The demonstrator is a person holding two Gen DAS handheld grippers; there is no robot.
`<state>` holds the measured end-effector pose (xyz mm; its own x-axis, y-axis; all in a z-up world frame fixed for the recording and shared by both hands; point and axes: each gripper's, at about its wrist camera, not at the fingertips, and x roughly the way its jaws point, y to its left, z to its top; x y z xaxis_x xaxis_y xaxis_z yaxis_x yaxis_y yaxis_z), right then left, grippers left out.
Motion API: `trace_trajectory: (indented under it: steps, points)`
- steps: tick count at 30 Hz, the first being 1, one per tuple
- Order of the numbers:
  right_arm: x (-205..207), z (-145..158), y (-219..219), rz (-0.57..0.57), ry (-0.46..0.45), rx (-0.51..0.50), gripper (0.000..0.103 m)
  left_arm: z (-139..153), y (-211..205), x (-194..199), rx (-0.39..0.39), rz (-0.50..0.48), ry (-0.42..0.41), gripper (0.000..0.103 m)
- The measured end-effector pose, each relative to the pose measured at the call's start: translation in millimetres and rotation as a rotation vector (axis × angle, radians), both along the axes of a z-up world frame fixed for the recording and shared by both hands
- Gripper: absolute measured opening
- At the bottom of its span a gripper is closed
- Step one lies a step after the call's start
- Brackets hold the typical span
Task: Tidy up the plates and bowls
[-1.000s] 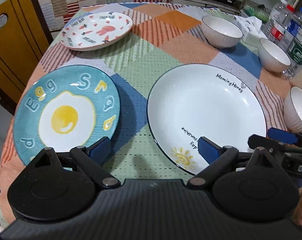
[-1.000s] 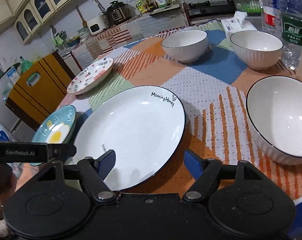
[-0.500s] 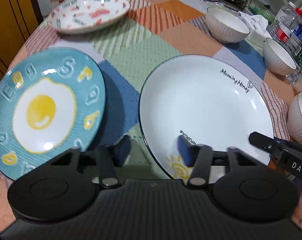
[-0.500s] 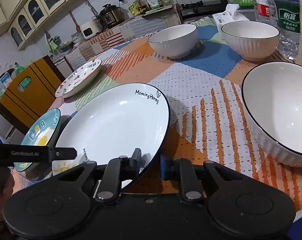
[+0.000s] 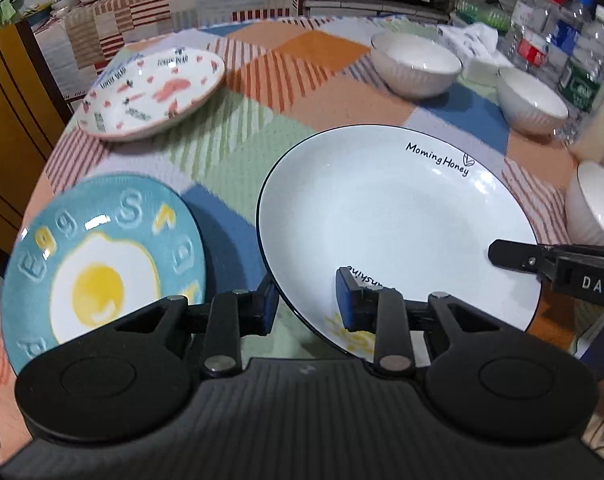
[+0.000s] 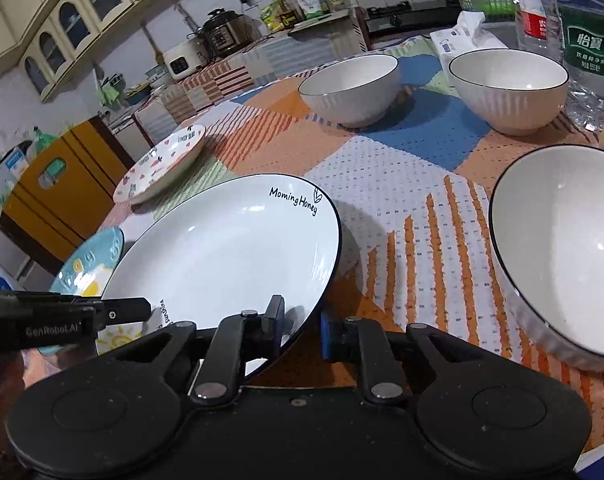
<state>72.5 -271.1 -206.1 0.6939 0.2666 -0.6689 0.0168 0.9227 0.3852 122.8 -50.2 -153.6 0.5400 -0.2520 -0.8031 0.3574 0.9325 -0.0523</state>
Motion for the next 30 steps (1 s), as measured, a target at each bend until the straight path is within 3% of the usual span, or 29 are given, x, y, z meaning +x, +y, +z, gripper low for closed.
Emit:
trace_trajectory:
  steps: [8,12,17,21,30]
  points:
    - [36,21,7,0.023,-0.068,0.004,0.022,22,10,34,-0.013,0.022,-0.059,0.029]
    - [56,24,13,0.029,-0.078,-0.011,0.022,24,10,58,-0.007,0.03,-0.038,0.029]
    - [77,22,13,0.026,-0.063,-0.027,0.022,13,8,84,-0.022,0.054,-0.011,0.029]
    - [94,16,7,0.025,-0.001,0.003,0.022,5,-2,88,0.018,0.054,-0.034,0.029]
    - [99,0,6,-0.015,0.052,-0.021,0.022,-11,-13,104,0.023,0.089,0.034,0.029]
